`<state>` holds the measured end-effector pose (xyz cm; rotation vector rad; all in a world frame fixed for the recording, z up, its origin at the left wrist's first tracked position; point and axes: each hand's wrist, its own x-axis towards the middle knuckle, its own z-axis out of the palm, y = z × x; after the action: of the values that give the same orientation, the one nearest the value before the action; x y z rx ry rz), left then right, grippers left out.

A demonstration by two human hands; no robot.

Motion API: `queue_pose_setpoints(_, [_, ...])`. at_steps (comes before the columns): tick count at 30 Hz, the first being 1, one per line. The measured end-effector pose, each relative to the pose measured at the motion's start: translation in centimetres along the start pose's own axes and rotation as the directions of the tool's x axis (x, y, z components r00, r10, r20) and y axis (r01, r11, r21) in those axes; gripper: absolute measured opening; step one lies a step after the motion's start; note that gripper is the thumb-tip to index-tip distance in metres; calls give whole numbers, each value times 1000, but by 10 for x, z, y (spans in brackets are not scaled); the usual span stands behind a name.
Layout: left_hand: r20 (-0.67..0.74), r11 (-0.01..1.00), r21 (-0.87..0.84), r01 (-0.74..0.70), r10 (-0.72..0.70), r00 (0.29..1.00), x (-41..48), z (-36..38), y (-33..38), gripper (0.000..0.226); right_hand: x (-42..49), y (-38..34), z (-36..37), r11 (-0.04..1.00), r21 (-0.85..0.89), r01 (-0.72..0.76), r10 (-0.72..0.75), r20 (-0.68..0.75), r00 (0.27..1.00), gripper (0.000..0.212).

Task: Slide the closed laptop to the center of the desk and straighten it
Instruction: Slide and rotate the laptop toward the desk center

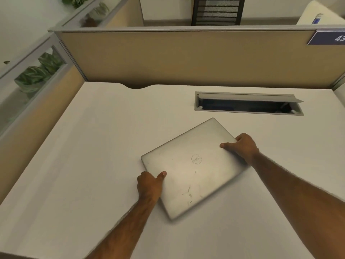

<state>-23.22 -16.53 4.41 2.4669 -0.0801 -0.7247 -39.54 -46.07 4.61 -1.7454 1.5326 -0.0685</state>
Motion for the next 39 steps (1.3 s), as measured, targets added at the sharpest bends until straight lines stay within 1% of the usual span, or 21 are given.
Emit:
queue_pose_setpoints(3, [11, 1000, 7, 9, -9, 1000, -3, 1, -1, 64, 11, -3, 0, 1000, -5, 7, -6, 29, 1000, 68])
queue_pose_setpoints(10, [53, 999, 26, 20, -21, 998, 3, 3, 0, 53, 26, -4, 2, 998, -60, 10, -7, 59, 998, 70])
queue_pose_setpoints(16, [74, 999, 42, 30, -33, 997, 2, 6, -4, 49, 30, -3, 4, 991, -130, 28, -19, 67, 998, 74])
queue_pose_setpoints(22, [95, 998, 20, 66, -68, 993, 3, 2, -2, 50, 29, -7, 3, 979, -196, 54, -39, 77, 996, 81])
queue_pose_setpoints(28, [98, 997, 27, 73, -76, 992, 3, 4, 0, 52, 26, -8, 5, 959, -273, 78, -69, 43, 997, 82])
queue_pose_setpoints(31, [97, 997, 47, 63, -67, 993, 2, 4, 0, 49, 23, -7, 7, 955, -286, 80, -81, 7, 997, 80])
queue_pose_setpoints(34, [138, 997, 45, 57, -62, 988, 1, -2, 0, 40, 15, -3, 11, 956, -281, 85, -98, -33, 995, 78])
queue_pose_setpoints(35, [143, 996, 72, 52, -62, 988, 2, -6, 1, 39, 11, 0, 14, 965, -251, 80, -98, -60, 993, 76])
queue_pose_setpoints(36, [134, 987, 155, 28, -49, 990, 3, -11, 3, 41, 5, 4, 17, 976, -205, 69, -91, -100, 991, 73])
queue_pose_setpoints(37, [91, 956, 294, -21, -6, 996, 8, -14, 6, 46, -3, 9, 20, 987, -153, 48, -72, -157, 985, 70])
queue_pose_setpoints(38, [35, 897, 436, -67, 58, 998, 12, -18, 10, 50, -11, 14, 24, 995, -101, 13, -36, -228, 973, 66])
queue_pose_setpoints(39, [-28, 850, 518, -97, 130, 991, 16, -19, 16, 50, -20, 18, 28, 998, -50, -33, 16, -297, 955, 64])
